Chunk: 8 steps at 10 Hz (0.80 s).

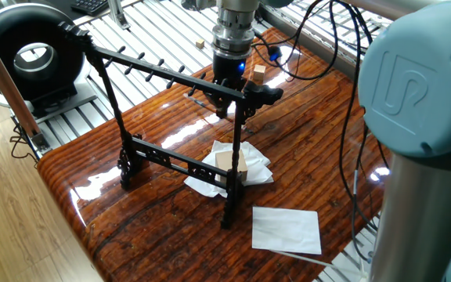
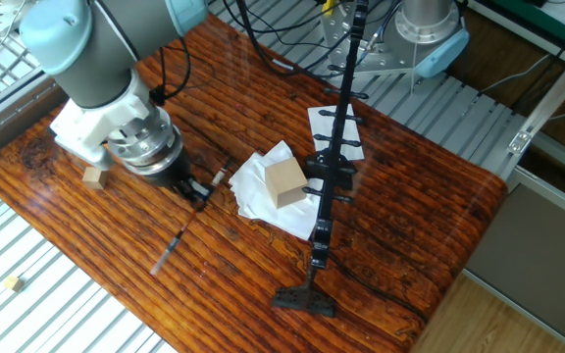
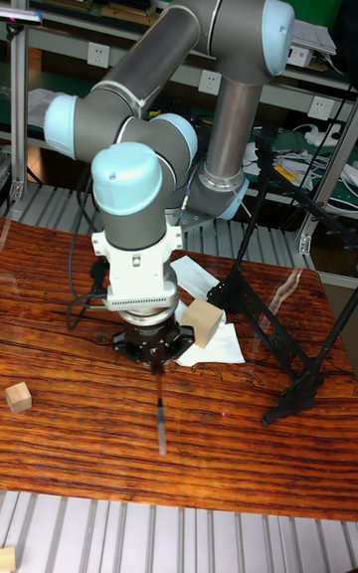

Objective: Place the brush on the pen rack

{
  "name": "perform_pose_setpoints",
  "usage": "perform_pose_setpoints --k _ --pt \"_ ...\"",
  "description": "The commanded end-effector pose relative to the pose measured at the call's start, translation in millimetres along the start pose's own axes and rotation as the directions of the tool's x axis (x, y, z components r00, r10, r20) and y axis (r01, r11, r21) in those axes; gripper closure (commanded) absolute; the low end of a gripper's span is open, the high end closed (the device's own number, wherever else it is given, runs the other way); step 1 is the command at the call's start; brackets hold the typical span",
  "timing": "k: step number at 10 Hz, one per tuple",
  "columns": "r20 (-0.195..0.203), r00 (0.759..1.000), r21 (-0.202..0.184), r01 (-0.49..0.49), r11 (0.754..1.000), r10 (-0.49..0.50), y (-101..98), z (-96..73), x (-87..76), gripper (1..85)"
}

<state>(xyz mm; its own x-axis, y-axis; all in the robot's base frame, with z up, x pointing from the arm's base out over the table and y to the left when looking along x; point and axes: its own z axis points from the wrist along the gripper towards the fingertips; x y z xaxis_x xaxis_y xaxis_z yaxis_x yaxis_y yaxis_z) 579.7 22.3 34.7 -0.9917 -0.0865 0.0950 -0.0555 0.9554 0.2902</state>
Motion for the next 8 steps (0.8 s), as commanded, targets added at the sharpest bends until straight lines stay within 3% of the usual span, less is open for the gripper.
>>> perform_pose_setpoints --k 1,4,8 --pt "0.011 1.0 -0.11 0.003 0.994 -0.002 26.9 -2.9 -1.6 84.3" --pt "0.019 1.0 -0.169 0.01 0.986 -0.007 43.0 -2.7 -4.5 84.3" --pt "0.002 1.0 -0.214 0.024 0.976 -0.024 47.3 2.1 0.7 84.3"
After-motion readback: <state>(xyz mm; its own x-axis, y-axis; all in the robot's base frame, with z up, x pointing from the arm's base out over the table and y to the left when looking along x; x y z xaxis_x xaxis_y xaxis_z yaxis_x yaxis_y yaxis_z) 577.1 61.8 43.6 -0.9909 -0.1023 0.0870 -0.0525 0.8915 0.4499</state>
